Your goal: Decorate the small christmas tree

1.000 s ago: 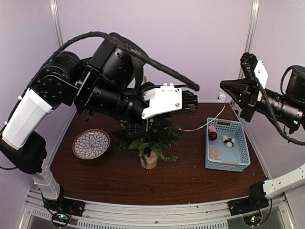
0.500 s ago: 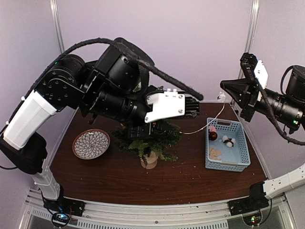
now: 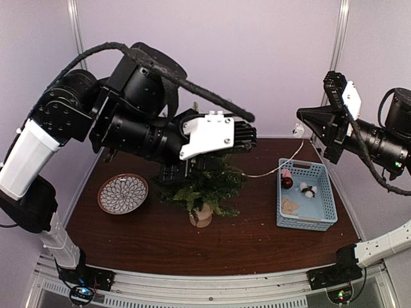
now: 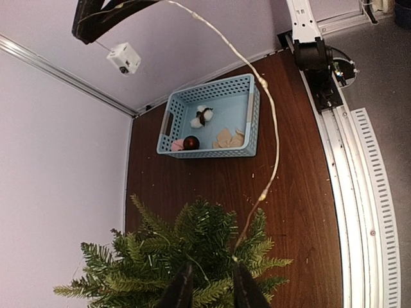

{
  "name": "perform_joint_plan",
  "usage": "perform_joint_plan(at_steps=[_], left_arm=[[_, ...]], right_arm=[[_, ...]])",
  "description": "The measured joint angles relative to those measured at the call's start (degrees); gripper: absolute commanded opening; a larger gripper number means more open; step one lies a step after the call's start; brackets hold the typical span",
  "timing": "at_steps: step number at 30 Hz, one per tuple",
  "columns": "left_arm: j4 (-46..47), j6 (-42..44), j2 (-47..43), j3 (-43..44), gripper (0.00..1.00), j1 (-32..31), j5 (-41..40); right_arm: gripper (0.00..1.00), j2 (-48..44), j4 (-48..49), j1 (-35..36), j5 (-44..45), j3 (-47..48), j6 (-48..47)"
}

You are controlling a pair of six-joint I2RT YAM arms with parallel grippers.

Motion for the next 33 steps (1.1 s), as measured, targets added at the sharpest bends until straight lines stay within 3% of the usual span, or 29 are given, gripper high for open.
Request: perform_joint_plan(at_steps=[6, 10, 33], left_arm=[[0.2, 0.3, 3.1, 0.9, 0.17, 0.0, 1.3], [0.6, 0.8, 4.7, 0.9, 0.0, 0.0, 1.6], [15.2, 7.4, 12.6, 0.9, 0.0, 1.7, 1.1]], right_arm=[[0.0, 0.0, 0.0, 0.0, 0.0, 0.1, 0.0], [0.0, 0.1, 0.0, 0.0, 0.0, 0.2, 0.0], [0.0, -1.3, 0.2, 0.0, 3.4, 0.1, 0.2]])
